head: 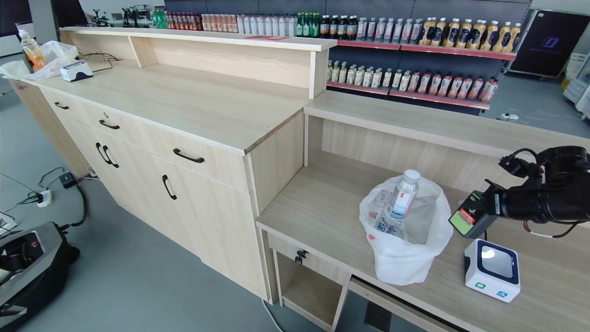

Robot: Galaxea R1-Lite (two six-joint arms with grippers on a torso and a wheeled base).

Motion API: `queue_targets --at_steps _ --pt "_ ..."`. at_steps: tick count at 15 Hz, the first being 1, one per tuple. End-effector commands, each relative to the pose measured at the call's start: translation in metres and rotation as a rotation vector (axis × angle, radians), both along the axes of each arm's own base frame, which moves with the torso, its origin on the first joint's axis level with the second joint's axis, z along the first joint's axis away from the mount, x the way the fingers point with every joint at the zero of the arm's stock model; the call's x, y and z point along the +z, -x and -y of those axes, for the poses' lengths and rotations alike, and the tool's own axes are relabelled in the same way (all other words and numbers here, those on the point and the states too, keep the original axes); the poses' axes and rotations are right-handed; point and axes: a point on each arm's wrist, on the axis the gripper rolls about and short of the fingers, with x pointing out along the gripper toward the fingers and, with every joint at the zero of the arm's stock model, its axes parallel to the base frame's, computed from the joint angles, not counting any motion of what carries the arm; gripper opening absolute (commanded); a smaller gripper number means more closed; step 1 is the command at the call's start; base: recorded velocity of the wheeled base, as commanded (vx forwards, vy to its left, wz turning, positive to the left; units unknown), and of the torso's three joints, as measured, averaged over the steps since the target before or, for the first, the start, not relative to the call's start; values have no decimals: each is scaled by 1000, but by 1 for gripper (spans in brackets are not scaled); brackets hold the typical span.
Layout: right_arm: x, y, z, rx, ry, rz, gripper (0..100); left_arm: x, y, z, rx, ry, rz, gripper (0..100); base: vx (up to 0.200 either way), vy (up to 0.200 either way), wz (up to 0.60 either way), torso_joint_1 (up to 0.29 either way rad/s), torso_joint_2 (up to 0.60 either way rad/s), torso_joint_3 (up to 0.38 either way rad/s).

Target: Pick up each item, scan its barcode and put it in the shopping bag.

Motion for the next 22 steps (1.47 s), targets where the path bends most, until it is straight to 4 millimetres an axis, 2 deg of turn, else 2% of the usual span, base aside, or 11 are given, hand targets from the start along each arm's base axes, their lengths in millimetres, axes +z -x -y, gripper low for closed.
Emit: queue_targets --at_steps 1,7,10,14,22 --pt "-18 -2 2 1 -12 -49 0 0 0 0 0 2 1 100 0 0 0 0 0 0" --pt "-20 -1 -1 28 -24 -39 0 0 0 0 0 0 1 100 0 0 0 0 0 0" --pt "-33 8 -1 -1 -15 -80 0 0 0 0 0 0 1 100 0 0 0 0 0 0" --pt "-39 5 0 -50 -21 -32 0 0 0 0 0 0 1 100 0 0 0 0 0 0" --pt "-31 12 2 -122 27 -21 0 0 0 0 0 0 1 100 0 0 0 0 0 0"
